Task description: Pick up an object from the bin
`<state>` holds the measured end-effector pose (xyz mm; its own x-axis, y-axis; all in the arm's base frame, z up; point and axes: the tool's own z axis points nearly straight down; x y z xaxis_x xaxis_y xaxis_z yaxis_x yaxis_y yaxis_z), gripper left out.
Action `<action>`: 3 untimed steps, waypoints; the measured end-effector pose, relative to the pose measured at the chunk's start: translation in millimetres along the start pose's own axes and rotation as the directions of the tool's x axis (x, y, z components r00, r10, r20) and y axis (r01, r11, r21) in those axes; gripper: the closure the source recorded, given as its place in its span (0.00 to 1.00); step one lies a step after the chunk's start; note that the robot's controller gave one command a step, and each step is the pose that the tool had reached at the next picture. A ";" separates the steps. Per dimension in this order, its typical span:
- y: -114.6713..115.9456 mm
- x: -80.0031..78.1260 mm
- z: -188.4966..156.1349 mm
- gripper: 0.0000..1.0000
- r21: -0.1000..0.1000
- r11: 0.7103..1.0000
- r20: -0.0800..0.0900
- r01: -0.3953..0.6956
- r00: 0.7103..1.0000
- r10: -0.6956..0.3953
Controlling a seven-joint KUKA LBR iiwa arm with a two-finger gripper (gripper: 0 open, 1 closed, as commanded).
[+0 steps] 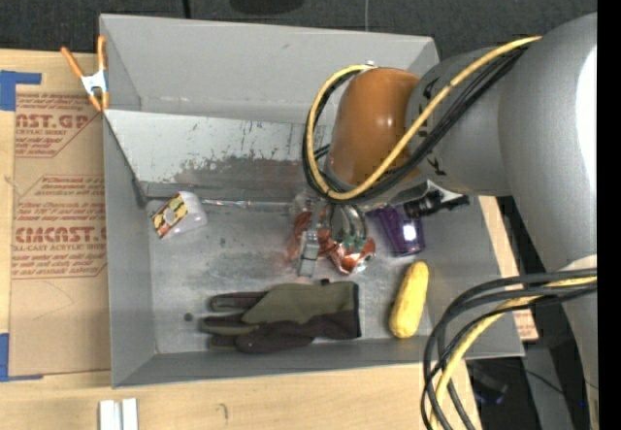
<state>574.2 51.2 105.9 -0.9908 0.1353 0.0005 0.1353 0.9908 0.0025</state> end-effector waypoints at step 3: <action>7.1 19.4 -107.6 1.00 0.002 0.999 0.001 -0.045 0.999 0.045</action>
Offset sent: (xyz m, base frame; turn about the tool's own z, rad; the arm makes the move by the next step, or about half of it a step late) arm -0.0126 0.0026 0.0810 -0.0276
